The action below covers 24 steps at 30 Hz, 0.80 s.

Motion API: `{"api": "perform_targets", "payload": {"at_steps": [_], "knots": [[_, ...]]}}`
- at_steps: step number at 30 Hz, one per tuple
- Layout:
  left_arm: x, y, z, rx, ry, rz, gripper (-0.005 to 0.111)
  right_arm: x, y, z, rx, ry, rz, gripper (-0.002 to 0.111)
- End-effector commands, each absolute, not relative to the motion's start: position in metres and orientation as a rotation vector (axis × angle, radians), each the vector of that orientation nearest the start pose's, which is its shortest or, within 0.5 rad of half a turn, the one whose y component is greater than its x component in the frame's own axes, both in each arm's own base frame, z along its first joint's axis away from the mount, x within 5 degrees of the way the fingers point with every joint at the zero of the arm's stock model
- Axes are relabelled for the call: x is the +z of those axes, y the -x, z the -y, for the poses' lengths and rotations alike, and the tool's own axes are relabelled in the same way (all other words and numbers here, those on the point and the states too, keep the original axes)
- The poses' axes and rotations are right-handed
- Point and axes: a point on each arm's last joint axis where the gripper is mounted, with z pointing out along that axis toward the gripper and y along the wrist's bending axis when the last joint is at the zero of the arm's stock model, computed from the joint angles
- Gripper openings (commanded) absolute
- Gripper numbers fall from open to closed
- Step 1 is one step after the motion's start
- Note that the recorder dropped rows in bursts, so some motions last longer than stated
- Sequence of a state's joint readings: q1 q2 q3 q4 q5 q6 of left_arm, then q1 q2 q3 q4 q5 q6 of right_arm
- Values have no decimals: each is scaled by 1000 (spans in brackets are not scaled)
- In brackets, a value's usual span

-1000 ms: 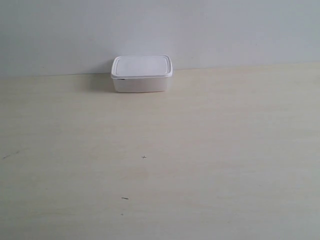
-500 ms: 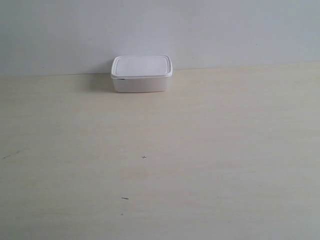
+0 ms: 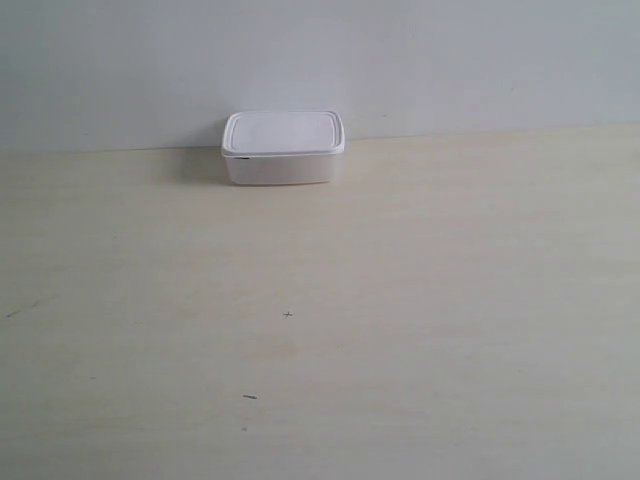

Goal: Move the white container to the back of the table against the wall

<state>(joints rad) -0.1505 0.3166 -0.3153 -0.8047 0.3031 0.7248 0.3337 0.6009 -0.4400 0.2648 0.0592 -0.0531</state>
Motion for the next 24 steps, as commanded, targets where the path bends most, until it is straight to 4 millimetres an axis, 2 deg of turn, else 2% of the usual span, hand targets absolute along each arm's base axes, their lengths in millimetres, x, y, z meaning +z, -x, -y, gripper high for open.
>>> {"api": "perform_targets", "payload": {"at_steps": [1,4,8,14,19,24], "knots": [[272,-79,26,-283,-189,-1667,0,312,-122,-35,381,42,-1421,0],[266,-84,13,-197,-37,-1583,0,286,-114,-31,367,35,-1428,0],[252,-85,9,-207,39,-1600,0,267,-100,-27,336,68,-1383,0],[229,-81,4,-168,72,-1607,0,257,-91,-24,338,68,-1368,0],[208,-73,3,-182,88,-1612,0,246,-90,-24,337,78,-1420,0],[211,-68,3,-196,83,-1555,0,244,-90,-24,336,78,-1426,0]]}}
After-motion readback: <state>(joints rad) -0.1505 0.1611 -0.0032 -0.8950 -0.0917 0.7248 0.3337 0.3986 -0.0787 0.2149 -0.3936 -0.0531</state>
